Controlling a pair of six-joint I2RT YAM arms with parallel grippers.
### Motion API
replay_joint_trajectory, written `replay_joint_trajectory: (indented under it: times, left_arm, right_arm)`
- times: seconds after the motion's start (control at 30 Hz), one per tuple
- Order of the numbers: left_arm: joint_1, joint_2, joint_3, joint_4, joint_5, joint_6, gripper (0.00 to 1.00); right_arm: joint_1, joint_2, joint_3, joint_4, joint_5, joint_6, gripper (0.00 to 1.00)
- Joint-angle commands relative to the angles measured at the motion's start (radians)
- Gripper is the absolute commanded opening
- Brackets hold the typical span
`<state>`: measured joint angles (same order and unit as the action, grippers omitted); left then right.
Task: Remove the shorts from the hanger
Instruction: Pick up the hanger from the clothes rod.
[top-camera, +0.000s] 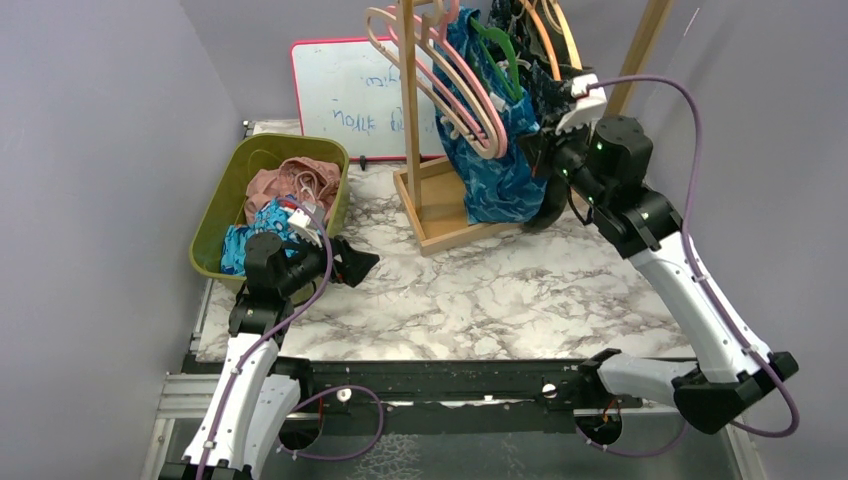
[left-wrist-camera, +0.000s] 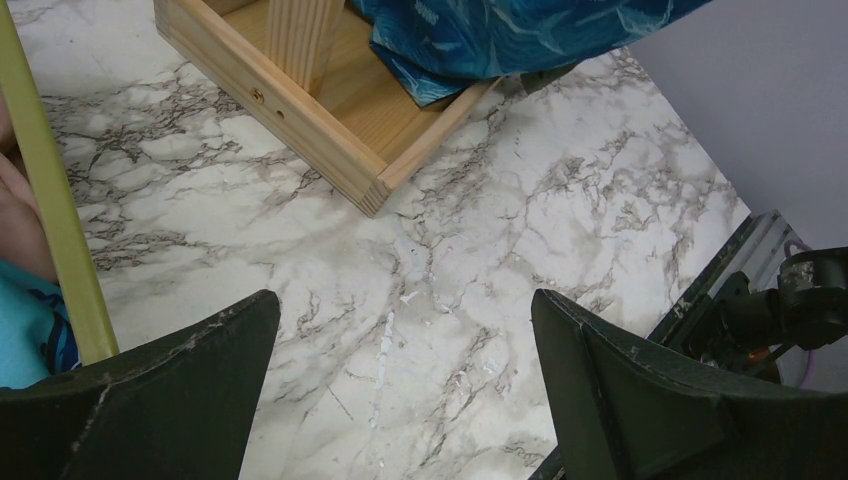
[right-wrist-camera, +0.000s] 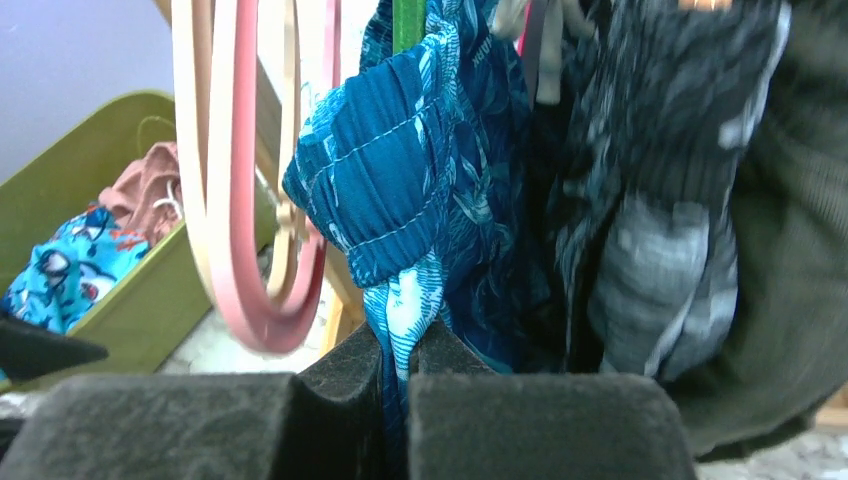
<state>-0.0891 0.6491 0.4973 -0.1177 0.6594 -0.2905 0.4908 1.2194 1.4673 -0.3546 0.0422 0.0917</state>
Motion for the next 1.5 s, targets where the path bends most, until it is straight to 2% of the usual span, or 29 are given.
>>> replay_joint_trajectory:
  times: [0.0,0.37,0.57,0.73,0.93,1.13,1.27,1.47]
  left_arm:
    - [-0.003,0.004,0.001,-0.045,-0.030,-0.001,0.99]
    - [-0.003,-0.020,0.001,-0.051,-0.043,0.005,0.99]
    - [-0.003,-0.048,0.007,-0.068,-0.083,0.010,0.99]
    - [-0.003,-0.074,0.014,-0.085,-0.120,0.014,0.99]
    - [-0.003,-0.125,0.019,-0.100,-0.167,0.011,0.99]
    - [-0.003,-0.177,0.018,-0.100,-0.176,0.001,0.99]
    - [-0.003,-0.219,0.027,-0.116,-0.216,0.001,0.99]
    - [-0.003,-0.307,0.042,-0.161,-0.355,0.007,0.99]
  right_arm:
    - [0.000,-0.125,-0.115,0.032,-0.062,0.064,0.01]
    - [0.000,-0.436,-0.532,-0.098,-0.116,0.216,0.01]
    - [0.000,-0.631,-0.751,-0.133,-0.411,0.312,0.01]
    - [0.000,-0.760,-0.838,-0.206,-0.509,0.395,0.01]
    - [-0.001,-0.871,-0.881,-0.222,-0.647,0.394,0.01]
    - [0.000,-0.943,-0.887,-0.124,-0.870,0.373,0.01]
    - [-0.001,-0.969,-0.839,-0.075,-0.964,0.355,0.01]
    - [0.000,-0.952,-0.741,-0.055,-0.955,0.314,0.01]
